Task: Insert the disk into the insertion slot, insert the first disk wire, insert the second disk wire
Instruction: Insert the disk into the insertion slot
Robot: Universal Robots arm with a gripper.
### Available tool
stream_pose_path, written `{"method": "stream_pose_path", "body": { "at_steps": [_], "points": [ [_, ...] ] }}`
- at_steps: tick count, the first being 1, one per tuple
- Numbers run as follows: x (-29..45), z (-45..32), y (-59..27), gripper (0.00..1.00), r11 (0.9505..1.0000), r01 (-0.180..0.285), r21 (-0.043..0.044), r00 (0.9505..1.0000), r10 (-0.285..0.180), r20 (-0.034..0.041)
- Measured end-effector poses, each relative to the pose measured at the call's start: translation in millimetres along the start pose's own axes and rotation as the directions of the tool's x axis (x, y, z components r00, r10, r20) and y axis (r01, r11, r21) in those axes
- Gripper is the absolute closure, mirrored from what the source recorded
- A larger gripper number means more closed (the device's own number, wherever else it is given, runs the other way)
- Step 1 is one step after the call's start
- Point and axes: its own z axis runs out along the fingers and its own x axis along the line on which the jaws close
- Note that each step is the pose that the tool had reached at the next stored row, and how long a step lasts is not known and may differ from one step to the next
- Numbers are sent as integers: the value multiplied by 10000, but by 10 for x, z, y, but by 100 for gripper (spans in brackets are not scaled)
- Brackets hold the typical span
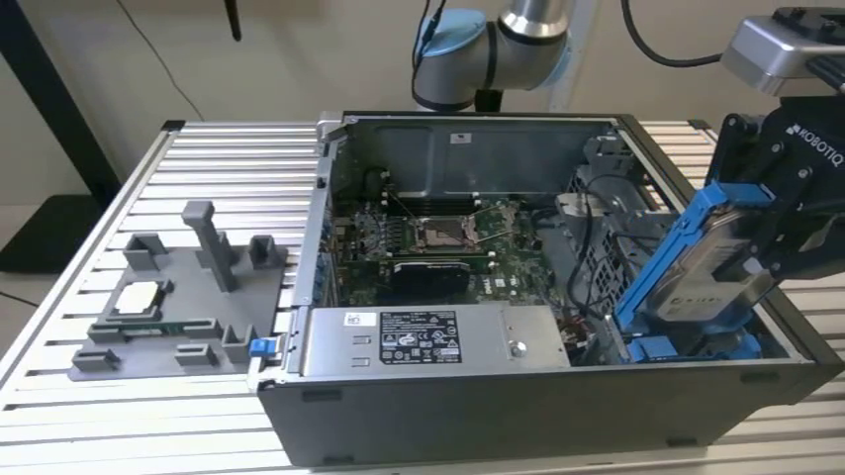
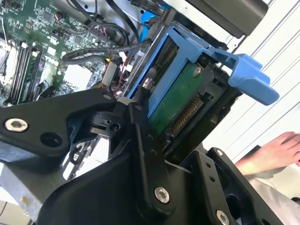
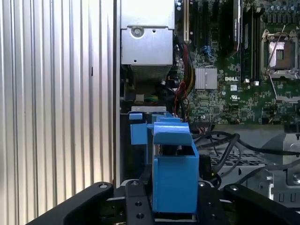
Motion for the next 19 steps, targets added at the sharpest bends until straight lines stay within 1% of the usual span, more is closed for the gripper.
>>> {"method": "stream_pose_path", "body": {
  "at_steps": [5,13,16,19],
  "points": [
    [-2,65,-4,100,10000,-39,1,10000,39,4],
    [-15,205,-11,100,9999,-104,1,9999,104,4],
    [-32,260,-14,100,9999,-104,1,9999,104,12],
    [-39,269,-14,100,9999,-103,1,9999,103,8]
  ]
}}
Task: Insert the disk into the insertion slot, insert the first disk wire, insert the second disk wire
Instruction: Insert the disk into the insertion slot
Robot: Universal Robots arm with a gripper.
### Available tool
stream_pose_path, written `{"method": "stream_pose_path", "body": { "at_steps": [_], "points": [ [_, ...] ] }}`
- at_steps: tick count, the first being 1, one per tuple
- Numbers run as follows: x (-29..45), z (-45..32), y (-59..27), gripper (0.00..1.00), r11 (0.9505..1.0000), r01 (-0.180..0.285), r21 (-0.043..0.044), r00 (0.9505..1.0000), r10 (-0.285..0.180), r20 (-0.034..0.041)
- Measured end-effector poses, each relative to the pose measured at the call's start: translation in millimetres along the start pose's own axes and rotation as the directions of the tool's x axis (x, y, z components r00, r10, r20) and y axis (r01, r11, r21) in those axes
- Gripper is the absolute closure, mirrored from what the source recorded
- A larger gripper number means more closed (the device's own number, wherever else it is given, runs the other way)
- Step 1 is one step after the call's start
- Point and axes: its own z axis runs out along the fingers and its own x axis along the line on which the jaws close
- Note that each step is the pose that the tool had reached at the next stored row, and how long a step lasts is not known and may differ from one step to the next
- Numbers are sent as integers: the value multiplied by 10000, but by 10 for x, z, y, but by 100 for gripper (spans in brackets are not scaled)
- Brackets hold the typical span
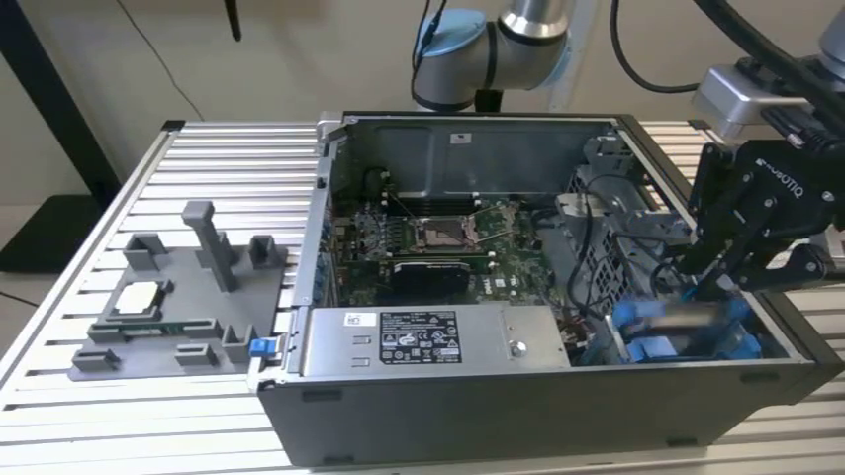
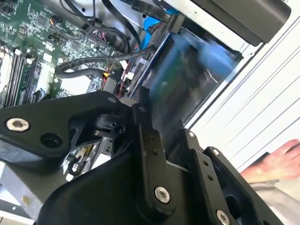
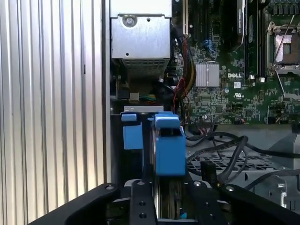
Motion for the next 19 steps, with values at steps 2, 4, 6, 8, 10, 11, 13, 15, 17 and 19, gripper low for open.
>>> {"method": "stream_pose_path", "body": {
  "at_steps": [2,4,6,8,10,11,13,15,17,19],
  "points": [
    [0,0,0,0,10000,0,0,10000,0,-1],
    [-2,-13,1,0,10000,0,0,10000,0,-5],
    [-3,-41,3,0,10000,0,0,10000,0,-2],
    [-4,-78,9,0,10000,0,0,10000,0,-2],
    [-8,-122,21,0,10000,-1,0,10000,1,-1],
    [-11,-133,28,0,10000,0,0,10000,0,2],
    [-39,-137,42,0,10000,0,-1,10000,0,7],
    [-85,-136,57,0,10000,0,0,10000,0,5],
    [-130,-135,70,0,10000,0,4,10000,0,7],
    [-173,-133,81,0,10000,1,14,10000,-1,10]
  ]
}}
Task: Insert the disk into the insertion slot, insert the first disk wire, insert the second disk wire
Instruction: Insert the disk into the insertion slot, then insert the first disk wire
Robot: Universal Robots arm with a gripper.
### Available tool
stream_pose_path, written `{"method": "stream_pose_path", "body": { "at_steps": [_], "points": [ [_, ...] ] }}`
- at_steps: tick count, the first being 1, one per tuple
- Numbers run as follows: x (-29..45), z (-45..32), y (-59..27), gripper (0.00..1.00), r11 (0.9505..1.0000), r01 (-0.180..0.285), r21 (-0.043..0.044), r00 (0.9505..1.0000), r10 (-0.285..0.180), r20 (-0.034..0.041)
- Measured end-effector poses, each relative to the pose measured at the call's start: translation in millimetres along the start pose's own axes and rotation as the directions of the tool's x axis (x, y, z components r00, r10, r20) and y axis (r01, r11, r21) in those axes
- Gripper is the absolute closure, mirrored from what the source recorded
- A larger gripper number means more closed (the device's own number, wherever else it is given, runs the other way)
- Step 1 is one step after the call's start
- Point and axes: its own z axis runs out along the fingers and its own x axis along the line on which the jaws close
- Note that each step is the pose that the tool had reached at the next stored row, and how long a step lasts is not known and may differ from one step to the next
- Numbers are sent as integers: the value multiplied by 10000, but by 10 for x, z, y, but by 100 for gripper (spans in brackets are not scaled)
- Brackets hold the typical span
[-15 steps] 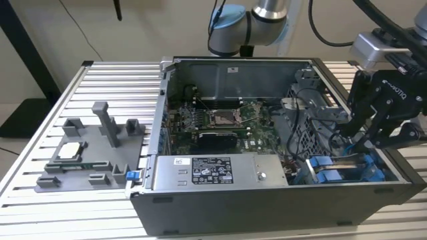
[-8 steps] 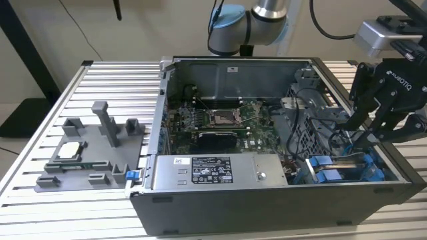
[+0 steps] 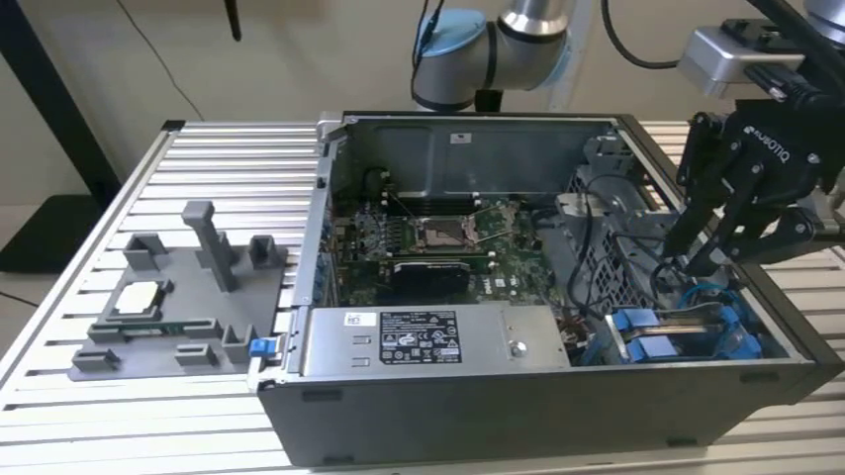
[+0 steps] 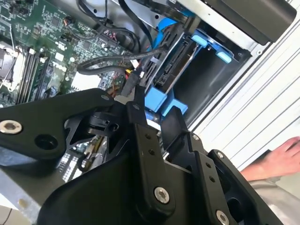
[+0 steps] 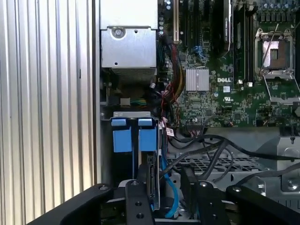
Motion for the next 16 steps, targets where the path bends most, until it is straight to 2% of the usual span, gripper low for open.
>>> {"method": "stream_pose_path", "body": {
  "at_steps": [3,5,7,9,11,16],
  "points": [
    [-38,3,12,0,10000,4,63,10000,-4,26],
    [-46,8,16,0,9999,10,166,10000,-11,63],
    [-53,19,19,0,9995,16,312,10000,-19,82],
    [-62,32,27,0,9992,20,400,9999,-24,101],
    [-75,44,35,0,9990,22,458,9999,-28,131],
    [-92,53,52,0,9985,26,549,9995,-43,300]
  ]
}}
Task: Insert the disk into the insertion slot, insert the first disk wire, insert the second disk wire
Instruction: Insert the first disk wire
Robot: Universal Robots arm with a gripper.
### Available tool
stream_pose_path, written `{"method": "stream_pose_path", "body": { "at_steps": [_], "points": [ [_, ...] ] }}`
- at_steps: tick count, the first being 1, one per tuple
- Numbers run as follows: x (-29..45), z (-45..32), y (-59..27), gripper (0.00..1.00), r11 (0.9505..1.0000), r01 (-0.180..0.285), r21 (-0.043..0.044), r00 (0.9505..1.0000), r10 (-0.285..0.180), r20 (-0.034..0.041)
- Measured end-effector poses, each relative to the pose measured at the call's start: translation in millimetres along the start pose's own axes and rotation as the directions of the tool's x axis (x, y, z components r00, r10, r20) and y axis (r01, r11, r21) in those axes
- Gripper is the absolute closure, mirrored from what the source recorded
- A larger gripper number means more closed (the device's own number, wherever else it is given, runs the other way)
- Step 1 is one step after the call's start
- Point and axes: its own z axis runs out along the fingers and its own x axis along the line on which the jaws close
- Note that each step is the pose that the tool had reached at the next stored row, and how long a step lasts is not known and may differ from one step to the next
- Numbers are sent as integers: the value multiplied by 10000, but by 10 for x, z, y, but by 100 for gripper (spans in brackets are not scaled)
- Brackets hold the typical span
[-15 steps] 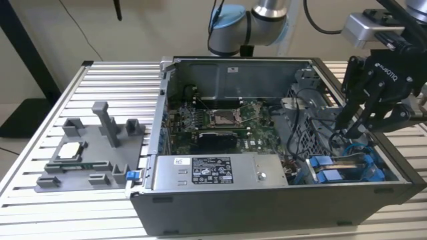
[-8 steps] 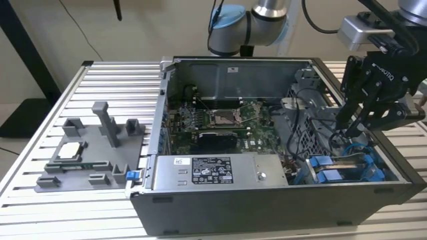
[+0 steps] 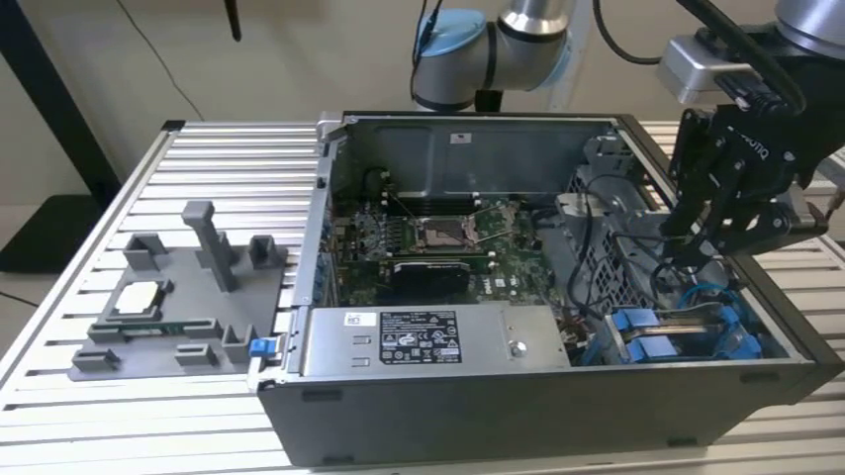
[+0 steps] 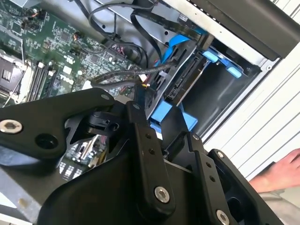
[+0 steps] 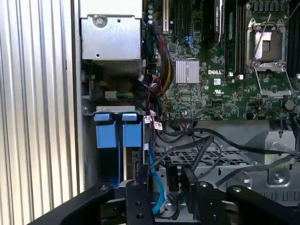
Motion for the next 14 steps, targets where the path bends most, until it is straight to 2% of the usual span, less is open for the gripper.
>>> {"method": "stream_pose_path", "body": {
  "at_steps": [5,8,14],
  "points": [
    [-2,21,25,0,9999,7,111,10000,-8,92],
    [0,25,56,0,9999,15,144,9999,-18,169],
    [1,33,68,0,9993,128,340,9995,-138,293]
  ]
}}
